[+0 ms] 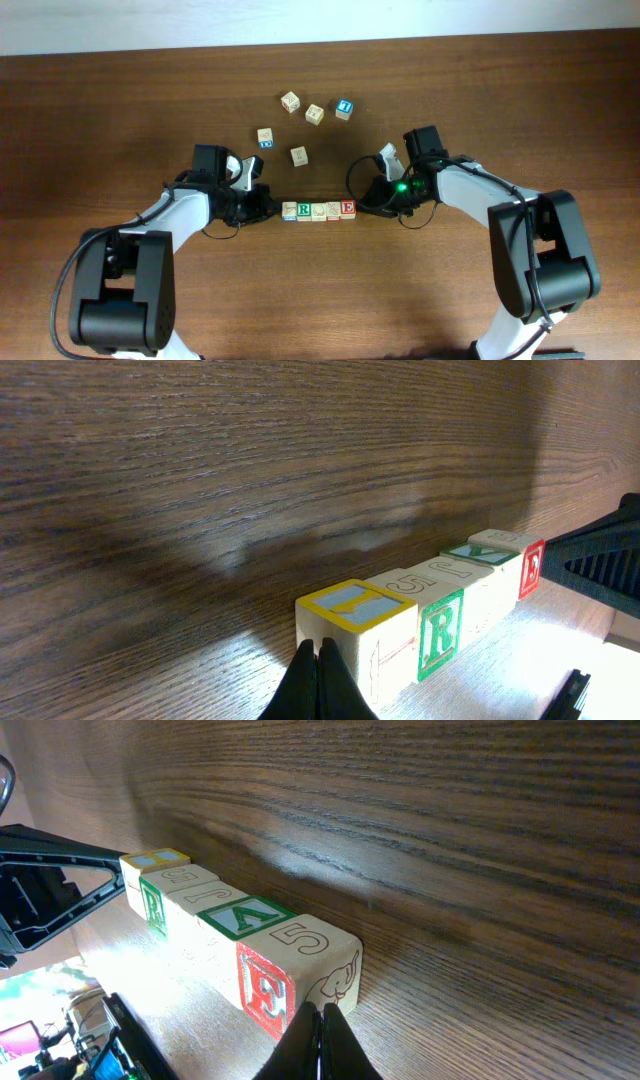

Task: Rotate 5 blocks

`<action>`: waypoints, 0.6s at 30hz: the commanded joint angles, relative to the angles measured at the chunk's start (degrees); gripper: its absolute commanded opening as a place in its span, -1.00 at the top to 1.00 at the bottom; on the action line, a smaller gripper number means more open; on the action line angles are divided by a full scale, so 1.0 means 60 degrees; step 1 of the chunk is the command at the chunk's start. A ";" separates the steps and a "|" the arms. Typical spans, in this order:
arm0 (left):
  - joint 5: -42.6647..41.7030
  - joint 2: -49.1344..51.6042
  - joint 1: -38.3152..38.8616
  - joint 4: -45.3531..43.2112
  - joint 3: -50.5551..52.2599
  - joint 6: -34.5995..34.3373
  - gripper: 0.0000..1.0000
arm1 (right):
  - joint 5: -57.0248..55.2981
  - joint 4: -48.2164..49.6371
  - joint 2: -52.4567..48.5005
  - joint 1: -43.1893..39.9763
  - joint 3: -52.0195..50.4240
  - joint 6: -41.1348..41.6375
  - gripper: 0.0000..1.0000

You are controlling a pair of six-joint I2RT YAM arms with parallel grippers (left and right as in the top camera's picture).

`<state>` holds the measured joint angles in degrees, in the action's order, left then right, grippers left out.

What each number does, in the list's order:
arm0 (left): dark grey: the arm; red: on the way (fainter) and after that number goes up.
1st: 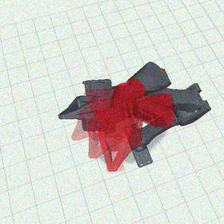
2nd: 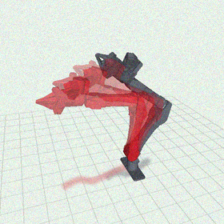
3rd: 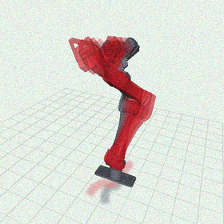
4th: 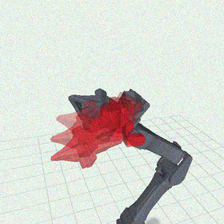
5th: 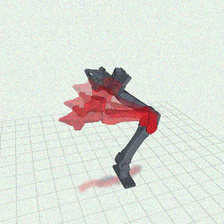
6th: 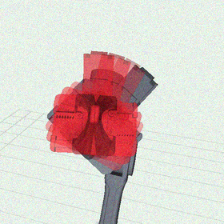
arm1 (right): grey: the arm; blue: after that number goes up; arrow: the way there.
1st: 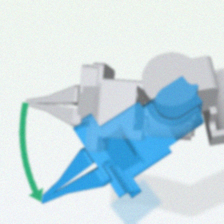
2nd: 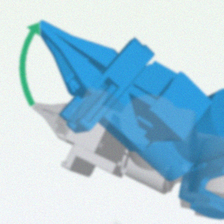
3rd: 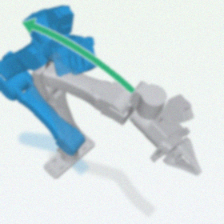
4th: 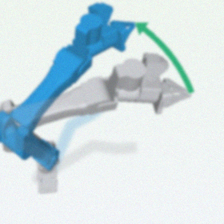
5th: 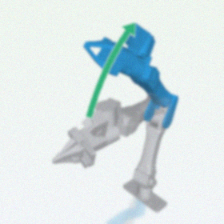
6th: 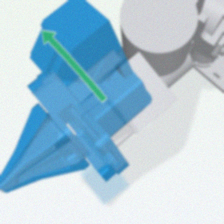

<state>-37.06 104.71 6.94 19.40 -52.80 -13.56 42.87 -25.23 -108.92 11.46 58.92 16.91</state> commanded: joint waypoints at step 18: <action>-0.0182 0.0087 0.0302 -0.0153 0.0044 -0.0091 1.00 | 0.0291 0.0080 -0.0062 0.0222 -0.0015 0.0091 0.91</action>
<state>-35.97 104.71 7.57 18.76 -52.80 -13.56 42.68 -25.23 -108.92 11.46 58.92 17.58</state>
